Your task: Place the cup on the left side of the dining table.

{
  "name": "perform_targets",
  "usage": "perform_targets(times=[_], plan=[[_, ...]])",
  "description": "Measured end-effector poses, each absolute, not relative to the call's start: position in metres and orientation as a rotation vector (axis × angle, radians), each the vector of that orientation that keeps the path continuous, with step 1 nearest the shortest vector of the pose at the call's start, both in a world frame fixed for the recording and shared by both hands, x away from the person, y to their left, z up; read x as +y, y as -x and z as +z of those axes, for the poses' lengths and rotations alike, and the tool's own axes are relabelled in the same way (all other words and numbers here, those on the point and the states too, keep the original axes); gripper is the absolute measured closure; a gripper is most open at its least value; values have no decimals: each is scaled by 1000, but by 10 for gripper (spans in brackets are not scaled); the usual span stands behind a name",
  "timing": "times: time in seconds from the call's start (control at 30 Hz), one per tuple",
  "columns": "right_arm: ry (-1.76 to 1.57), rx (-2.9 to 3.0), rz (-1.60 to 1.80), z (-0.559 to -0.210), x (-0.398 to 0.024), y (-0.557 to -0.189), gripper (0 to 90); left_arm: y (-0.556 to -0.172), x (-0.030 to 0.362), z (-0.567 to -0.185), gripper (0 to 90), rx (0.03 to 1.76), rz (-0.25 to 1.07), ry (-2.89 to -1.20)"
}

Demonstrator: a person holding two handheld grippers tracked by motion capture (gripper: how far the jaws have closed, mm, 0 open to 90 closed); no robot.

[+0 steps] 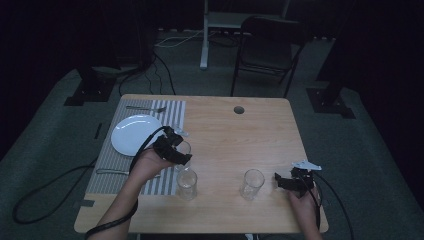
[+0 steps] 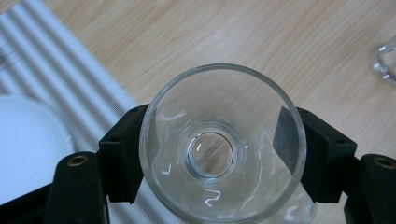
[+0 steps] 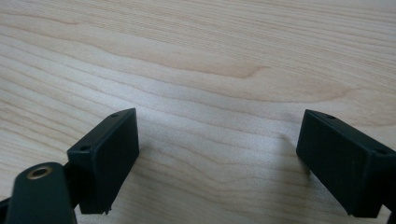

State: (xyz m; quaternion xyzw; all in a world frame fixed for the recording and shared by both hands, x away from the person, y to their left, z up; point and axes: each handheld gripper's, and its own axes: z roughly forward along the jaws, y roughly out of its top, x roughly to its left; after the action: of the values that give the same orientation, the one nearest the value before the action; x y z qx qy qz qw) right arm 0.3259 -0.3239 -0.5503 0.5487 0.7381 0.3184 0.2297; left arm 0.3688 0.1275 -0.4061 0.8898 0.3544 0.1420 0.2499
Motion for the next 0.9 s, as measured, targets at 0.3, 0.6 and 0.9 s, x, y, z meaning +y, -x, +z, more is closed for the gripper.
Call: perform_targets(times=[0.3,0.6,0.9], plan=[[-1511,2031,876,-550,-324,-326,126,-375,163,-407,288,1083,424,-2375],[-1512,2031,876,-550,-324,-326,126,-382,190,-420,288,1183,441,-2366],[-1511,2031,875,-550,-324,-326,126,-389,211,-423,289,1254,473,-2357]])
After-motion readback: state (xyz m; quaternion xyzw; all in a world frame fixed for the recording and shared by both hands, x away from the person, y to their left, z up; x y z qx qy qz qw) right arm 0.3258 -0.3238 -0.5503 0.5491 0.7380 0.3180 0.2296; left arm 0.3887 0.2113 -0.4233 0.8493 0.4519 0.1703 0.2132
